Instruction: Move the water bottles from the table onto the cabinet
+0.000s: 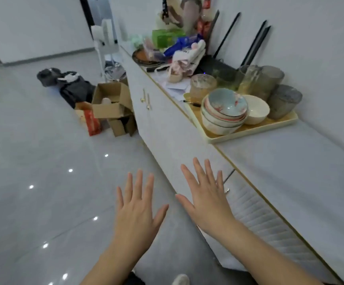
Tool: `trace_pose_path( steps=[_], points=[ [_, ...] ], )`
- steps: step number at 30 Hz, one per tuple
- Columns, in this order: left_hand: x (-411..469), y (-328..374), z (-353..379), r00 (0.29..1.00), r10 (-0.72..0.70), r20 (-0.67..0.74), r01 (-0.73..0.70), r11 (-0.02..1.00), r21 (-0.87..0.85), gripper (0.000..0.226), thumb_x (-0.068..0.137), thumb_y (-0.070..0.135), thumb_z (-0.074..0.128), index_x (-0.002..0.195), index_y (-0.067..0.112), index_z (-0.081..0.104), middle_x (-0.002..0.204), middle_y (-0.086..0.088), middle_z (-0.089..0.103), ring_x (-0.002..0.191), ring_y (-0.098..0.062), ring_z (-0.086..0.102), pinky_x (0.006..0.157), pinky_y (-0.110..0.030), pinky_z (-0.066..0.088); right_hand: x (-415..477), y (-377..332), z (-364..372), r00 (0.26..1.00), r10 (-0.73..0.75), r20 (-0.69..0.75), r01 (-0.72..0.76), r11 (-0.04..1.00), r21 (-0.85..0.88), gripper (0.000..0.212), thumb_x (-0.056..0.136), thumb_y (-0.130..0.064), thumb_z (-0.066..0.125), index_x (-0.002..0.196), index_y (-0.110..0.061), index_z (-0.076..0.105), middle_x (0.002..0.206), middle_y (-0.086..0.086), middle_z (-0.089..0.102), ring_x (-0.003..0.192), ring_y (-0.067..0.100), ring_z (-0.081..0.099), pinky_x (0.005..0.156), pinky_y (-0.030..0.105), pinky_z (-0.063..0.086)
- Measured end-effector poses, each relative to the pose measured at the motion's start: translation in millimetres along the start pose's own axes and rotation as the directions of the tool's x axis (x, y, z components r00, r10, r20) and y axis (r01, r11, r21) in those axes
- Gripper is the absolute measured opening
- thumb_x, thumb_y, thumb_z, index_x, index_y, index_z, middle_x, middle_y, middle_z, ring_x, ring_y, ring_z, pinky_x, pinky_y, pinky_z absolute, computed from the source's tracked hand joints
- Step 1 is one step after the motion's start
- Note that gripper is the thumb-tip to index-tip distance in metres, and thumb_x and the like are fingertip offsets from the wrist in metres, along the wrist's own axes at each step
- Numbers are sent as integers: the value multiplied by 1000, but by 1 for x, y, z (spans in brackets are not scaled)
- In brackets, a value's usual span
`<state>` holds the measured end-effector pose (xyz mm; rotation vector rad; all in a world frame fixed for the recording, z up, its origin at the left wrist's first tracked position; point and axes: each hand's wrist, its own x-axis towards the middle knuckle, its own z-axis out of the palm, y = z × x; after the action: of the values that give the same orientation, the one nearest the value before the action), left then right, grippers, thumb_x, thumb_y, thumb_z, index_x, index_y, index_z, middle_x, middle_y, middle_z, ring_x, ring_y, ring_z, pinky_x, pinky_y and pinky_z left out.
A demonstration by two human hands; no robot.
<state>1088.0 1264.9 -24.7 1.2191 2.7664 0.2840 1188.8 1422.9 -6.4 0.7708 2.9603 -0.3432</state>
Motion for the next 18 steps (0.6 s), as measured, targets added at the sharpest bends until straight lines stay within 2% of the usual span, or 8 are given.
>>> trace_pose_path(
  steps=[3,6,8,10,13,16,18],
  points=[
    [-34,-49,-2,985,-175,-4,175,985,6,74,90,63,27,147,15,32,155,-14,29,144,-35,22,109,-59,29,21,-53,13,988,-130,80,132,991,-16,80,82,-68,0,154,-34,-12,162,2,-23,145,27,-30,113,51,-19],
    [-70,-94,-6,943,-332,-18,332,943,11,73,89,61,28,145,15,33,152,-16,34,141,-38,29,105,-61,32,36,-114,26,951,-259,168,270,962,-48,72,97,-61,22,154,-33,-11,162,3,-21,147,28,-27,116,53,-14],
    [-93,-123,-9,904,-427,-13,427,904,11,72,88,60,30,143,14,35,150,-17,38,139,-39,34,103,-62,34,42,-154,37,920,-330,212,350,935,-63,72,99,-58,28,155,-31,-10,163,4,-19,147,29,-24,117,54,-12],
    [-115,-150,-8,856,-517,6,517,856,11,72,87,60,32,141,13,39,148,-17,41,137,-39,37,101,-63,36,45,-191,52,884,-392,255,423,903,-75,72,97,-61,22,155,-31,-10,163,4,-18,148,29,-24,117,54,-11],
    [-145,-188,-5,783,-620,47,621,784,7,73,85,60,32,139,13,44,146,-18,44,134,-39,41,98,-64,37,45,-241,74,829,-475,296,517,852,-80,79,85,-67,2,154,-32,-10,163,5,-17,147,30,-25,117,56,-11],
    [-170,-221,0,712,-698,75,700,714,3,76,84,61,31,139,13,50,145,-17,46,134,-40,42,98,-65,36,43,-285,92,765,-528,370,590,804,-71,73,97,-62,21,154,-32,-12,162,5,-21,146,30,-27,117,57,-11],
    [-186,-239,1,654,-752,80,755,655,-18,78,85,63,27,144,15,43,149,-16,40,139,-39,35,103,-63,32,41,-313,101,726,-557,403,631,773,-66,74,98,-60,27,154,-33,-13,162,5,-22,146,30,-27,118,58,-10]
  ],
)
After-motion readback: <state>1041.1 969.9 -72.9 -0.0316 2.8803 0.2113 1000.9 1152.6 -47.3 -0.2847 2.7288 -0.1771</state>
